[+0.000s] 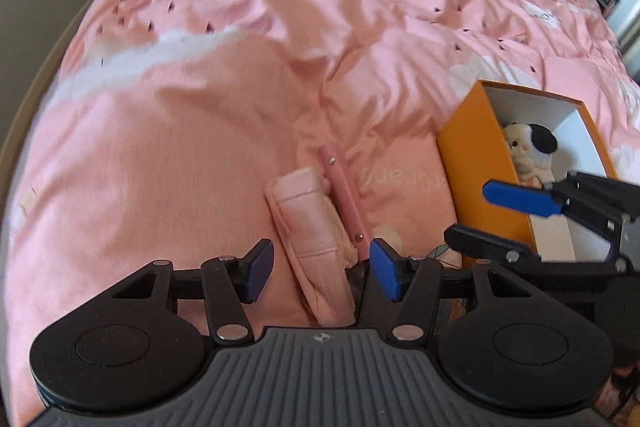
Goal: Organize objects
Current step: 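Grasp the pink fabric pouch with the left gripper while the right grasps the pink wallet, then carry the pink pouch and pink wallet over the orange box, then lower the pouch and wallet into the box beside the plushes and open both grippers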
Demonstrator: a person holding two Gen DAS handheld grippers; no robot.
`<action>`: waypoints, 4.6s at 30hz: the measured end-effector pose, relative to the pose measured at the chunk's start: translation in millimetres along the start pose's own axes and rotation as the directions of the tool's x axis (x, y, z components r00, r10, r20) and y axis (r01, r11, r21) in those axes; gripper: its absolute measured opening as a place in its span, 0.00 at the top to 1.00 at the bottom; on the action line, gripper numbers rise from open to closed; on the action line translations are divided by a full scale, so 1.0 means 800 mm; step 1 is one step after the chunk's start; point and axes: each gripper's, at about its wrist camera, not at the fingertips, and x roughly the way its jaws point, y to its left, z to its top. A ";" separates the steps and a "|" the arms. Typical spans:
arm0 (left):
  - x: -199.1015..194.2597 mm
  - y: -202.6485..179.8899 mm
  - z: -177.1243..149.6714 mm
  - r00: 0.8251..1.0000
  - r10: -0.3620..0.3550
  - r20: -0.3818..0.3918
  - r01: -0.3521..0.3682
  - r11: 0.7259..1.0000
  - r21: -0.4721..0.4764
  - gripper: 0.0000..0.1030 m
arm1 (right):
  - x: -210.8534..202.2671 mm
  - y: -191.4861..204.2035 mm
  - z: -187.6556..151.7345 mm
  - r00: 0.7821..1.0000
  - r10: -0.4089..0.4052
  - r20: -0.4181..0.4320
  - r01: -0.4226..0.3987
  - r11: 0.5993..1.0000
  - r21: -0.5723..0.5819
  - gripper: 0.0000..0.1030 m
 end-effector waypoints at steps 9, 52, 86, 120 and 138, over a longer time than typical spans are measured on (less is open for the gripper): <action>0.035 0.010 -0.006 0.999 -0.037 -0.012 0.035 0.992 -0.120 0.38 | 0.029 0.007 0.000 0.998 0.017 -0.057 -0.018 1.000 -0.013 0.67; 0.055 0.014 0.048 0.985 -0.062 -0.164 0.067 0.997 0.025 0.66 | 0.112 -0.005 0.024 0.989 -0.006 -0.145 0.020 0.995 0.094 0.81; -0.059 -0.177 0.065 0.910 -0.408 0.069 0.394 0.905 0.159 0.68 | -0.166 -0.149 -0.024 0.971 -0.210 0.114 0.171 0.943 0.284 0.81; 0.158 -0.302 0.082 0.935 -0.355 0.021 0.355 0.934 -0.049 0.67 | -0.036 -0.243 -0.066 0.896 -0.415 -0.160 0.434 0.894 0.112 0.81; 0.161 -0.320 0.072 0.954 -0.292 0.066 0.290 0.956 0.029 0.60 | -0.023 -0.232 -0.080 0.872 -0.468 -0.145 0.460 0.884 -0.083 0.81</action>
